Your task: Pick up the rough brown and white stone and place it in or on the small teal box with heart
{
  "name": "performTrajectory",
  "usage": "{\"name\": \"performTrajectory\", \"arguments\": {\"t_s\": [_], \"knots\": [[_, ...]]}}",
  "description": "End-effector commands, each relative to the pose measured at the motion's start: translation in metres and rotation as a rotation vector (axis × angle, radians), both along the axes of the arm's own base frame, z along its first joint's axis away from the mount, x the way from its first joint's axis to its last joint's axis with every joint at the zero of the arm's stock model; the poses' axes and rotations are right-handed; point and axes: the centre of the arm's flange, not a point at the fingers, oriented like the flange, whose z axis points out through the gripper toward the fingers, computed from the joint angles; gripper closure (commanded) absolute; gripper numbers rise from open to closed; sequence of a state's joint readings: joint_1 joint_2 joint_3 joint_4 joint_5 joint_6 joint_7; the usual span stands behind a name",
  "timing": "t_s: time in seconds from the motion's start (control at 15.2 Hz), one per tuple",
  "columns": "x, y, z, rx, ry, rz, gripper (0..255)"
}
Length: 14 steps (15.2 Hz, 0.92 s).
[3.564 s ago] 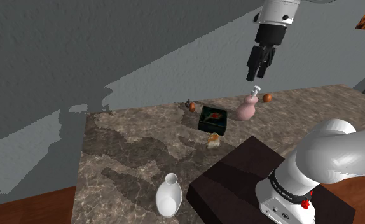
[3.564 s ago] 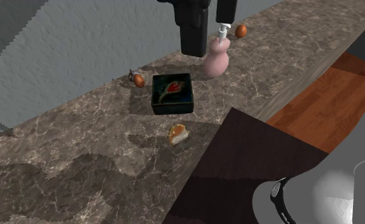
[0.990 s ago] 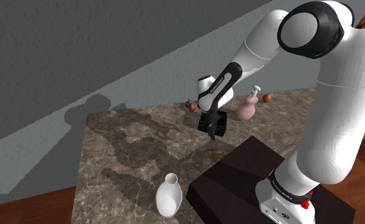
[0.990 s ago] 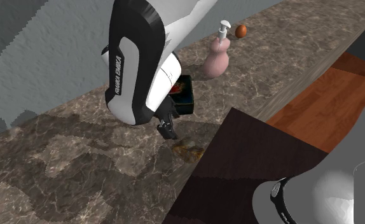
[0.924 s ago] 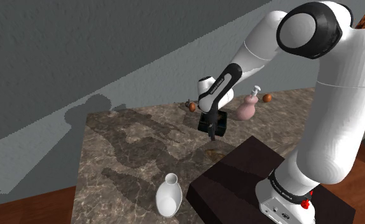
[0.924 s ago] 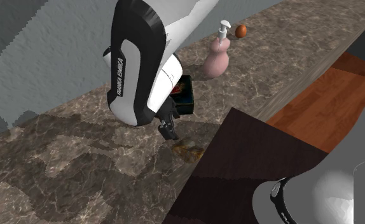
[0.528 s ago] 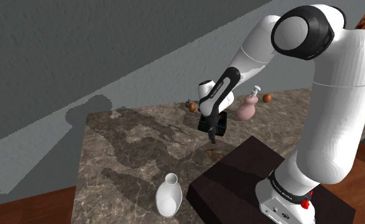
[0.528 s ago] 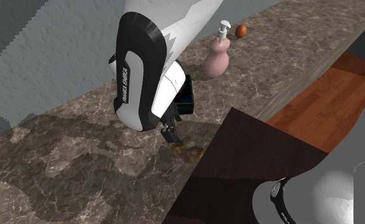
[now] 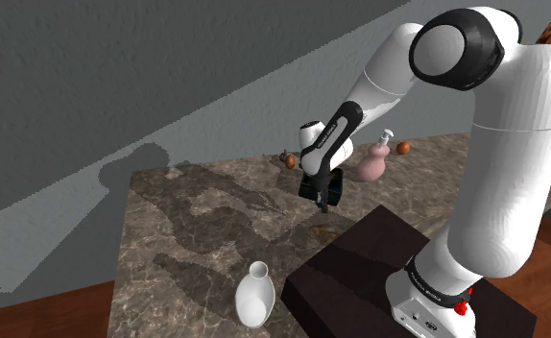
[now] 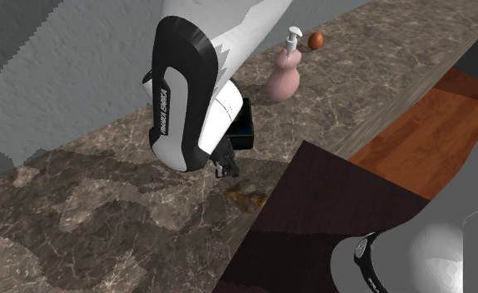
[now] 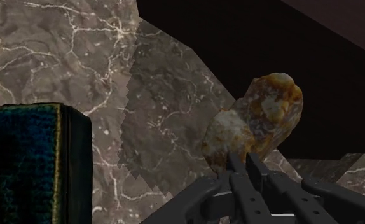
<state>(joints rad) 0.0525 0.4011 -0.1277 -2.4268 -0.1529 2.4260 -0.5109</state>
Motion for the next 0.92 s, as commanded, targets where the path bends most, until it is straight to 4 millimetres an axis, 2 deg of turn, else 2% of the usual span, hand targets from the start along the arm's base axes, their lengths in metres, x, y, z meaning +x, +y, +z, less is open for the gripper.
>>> {"name": "performTrajectory", "arguments": {"t_s": [0.0,0.33,0.4,0.53,0.66,0.79,0.86], "knots": [[0.000,0.000,0.000,0.000,0.000,0.000,255],[0.000,0.000,0.000,0.000,0.000,0.000,255],[0.000,0.000,0.000,0.000,0.000,0.000,0],[-0.024,-0.048,-0.012,0.127,-0.047,-0.295,0],[-0.060,-0.085,-0.031,0.254,-0.094,-0.589,0],[-0.104,-0.108,-0.056,0.381,-0.141,-0.884,0],[-0.112,-0.110,-0.061,0.404,-0.150,-0.936,0]]}}
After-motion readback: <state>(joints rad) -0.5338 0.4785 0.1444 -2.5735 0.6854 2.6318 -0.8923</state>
